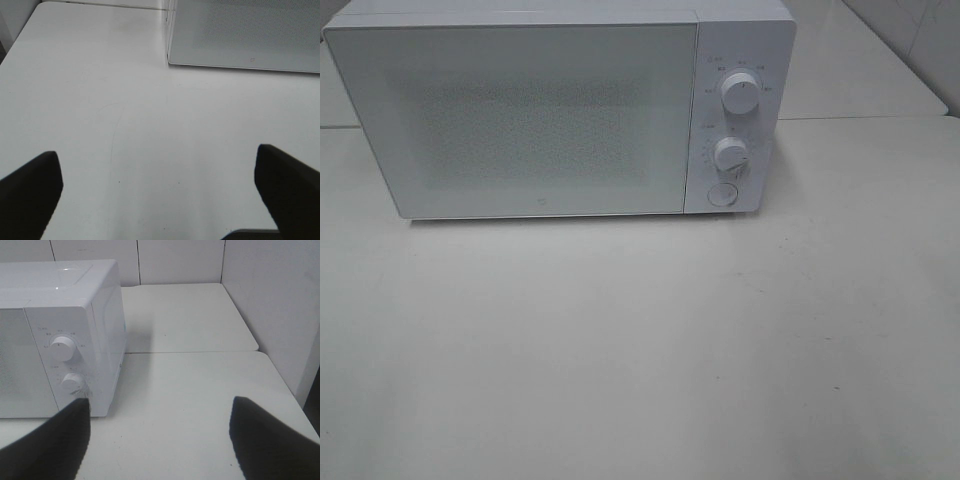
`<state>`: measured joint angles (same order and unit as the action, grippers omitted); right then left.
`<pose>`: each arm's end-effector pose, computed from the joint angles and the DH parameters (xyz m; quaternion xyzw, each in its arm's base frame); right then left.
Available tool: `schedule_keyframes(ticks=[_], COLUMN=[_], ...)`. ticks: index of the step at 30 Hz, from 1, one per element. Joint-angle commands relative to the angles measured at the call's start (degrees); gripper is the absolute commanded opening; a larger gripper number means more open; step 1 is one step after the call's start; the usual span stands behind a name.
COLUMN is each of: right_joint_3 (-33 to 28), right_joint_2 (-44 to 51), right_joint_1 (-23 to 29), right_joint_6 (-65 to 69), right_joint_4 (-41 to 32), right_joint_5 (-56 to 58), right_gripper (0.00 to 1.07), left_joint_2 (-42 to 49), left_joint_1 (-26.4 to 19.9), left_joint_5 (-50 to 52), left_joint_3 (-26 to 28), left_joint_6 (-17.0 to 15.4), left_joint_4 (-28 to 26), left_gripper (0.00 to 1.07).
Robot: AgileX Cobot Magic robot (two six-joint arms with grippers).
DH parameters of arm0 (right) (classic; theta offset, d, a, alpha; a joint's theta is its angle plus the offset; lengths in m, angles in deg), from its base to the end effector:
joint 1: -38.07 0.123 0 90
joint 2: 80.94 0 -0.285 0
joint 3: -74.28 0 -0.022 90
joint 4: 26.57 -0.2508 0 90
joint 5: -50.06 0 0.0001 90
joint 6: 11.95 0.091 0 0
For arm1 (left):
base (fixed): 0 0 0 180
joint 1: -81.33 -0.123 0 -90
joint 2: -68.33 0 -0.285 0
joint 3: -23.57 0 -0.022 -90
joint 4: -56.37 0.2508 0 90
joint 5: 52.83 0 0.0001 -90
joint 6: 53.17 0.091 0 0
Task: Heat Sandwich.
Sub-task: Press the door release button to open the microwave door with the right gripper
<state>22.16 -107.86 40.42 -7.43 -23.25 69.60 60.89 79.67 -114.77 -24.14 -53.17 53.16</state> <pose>0.0779 0.0014 0.3077 0.0000 0.7578 0.0140 0.6523 -0.0083 -0.0047 0.2798 -0.0107 0.8527 -0.0204 0.5220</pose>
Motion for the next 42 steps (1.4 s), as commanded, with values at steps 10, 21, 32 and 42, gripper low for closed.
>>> schedule_keyframes(ticks=[10,21,32,42], right_joint_3=[-0.5,-0.5,-4.0,-4.4], right_joint_2=[-19.1,-33.1,-45.4,-63.2], right_joint_1=[-0.3,-0.2,4.4,18.4], right_joint_6=[1.9,2.6,-4.8,-15.3], right_joint_4=[0.0,0.2,-10.5,-26.4], right_joint_5=[-21.1,-45.4,-60.6,-73.3], right_gripper=[0.76,0.76,0.76,0.76], left_joint_2=[0.8,0.8,0.8,0.8], left_joint_1=[-0.1,-0.1,-0.1,-0.1], left_joint_5=[0.7,0.7,0.7,0.7], left_joint_3=[-0.1,-0.1,-0.1,-0.1], left_joint_6=[0.0,0.0,0.0,0.0], left_joint_4=[-0.6,-0.6,-0.6,-0.6], left_gripper=[0.99,0.99,0.99,0.99])
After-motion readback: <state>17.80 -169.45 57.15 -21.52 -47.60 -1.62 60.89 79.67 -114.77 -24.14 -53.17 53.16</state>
